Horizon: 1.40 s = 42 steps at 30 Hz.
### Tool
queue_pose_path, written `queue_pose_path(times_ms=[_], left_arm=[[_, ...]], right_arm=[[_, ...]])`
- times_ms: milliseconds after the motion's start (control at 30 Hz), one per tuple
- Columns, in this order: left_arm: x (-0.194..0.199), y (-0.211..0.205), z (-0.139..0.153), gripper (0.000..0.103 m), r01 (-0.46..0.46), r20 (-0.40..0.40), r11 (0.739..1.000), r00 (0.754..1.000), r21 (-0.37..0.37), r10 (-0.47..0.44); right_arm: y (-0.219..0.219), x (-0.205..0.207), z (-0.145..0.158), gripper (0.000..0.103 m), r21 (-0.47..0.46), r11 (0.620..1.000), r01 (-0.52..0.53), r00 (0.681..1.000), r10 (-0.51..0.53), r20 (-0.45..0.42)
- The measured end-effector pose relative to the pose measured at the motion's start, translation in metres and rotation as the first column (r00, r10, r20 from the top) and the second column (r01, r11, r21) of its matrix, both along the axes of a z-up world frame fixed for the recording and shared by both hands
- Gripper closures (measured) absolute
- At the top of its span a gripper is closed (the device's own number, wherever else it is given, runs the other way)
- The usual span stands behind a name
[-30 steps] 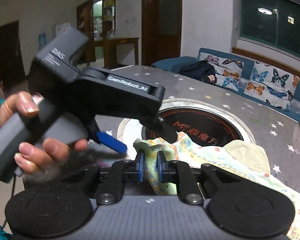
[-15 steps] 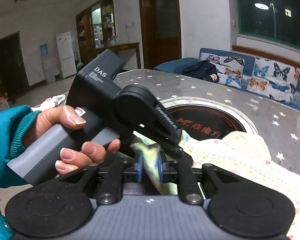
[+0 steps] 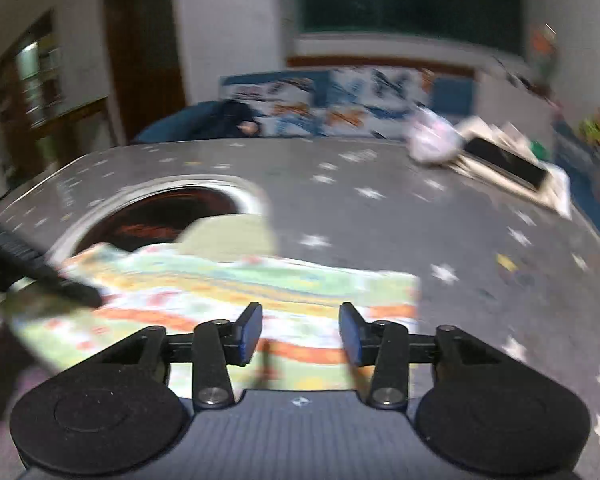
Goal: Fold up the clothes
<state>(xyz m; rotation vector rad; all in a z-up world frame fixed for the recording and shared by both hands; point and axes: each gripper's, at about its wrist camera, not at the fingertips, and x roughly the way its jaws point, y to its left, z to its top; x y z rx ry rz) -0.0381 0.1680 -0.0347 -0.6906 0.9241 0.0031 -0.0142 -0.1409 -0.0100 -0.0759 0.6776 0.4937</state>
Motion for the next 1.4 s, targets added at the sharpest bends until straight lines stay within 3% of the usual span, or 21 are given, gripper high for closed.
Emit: queue_pose_path(times_ms=[167,400,433,500,633,833,1033,1400], left_arm=[[0.002,-0.004,0.004,0.084,0.016,0.01,0.998,1.0,0.058,-0.017],[0.004,-0.01,0.007,0.084,0.037,0.014,0.992,0.999,0.123,-0.039],[0.005,-0.011,0.007,0.084,0.04,0.014,0.991,0.999,0.131,-0.042],[0.005,-0.013,0.009,0.084,0.043,0.018,0.987,0.999,0.154,-0.047],[0.003,-0.015,0.016,0.084,0.041,0.037,0.978,0.998,0.204,-0.05],[0.0,-0.02,0.035,0.087,0.068,0.077,0.969,0.993,0.238,-0.089],[0.006,-0.036,0.058,0.088,0.113,0.123,0.959,0.981,0.26,-0.149],[0.031,-0.077,0.093,0.088,0.189,0.175,0.928,0.951,0.321,-0.255]], right_arm=[[-0.026,0.026,-0.013,0.046,0.031,0.992,0.12,0.992,-0.119,-0.036],[-0.03,0.036,-0.026,0.046,0.084,0.987,0.139,0.988,-0.133,-0.077],[-0.026,0.035,-0.026,0.049,0.093,0.988,0.126,0.99,-0.118,-0.081],[-0.019,0.033,-0.025,0.075,0.1,0.99,0.096,0.992,-0.088,-0.087],[-0.007,0.026,-0.023,0.093,0.081,0.994,0.071,0.995,-0.065,-0.072],[-0.011,0.011,0.004,0.094,0.118,0.992,0.043,0.999,-0.043,-0.004],[-0.013,-0.006,0.04,0.095,0.096,0.995,0.017,0.996,-0.026,0.089],[-0.042,-0.015,0.087,0.095,0.051,0.996,0.078,0.974,-0.087,0.208]])
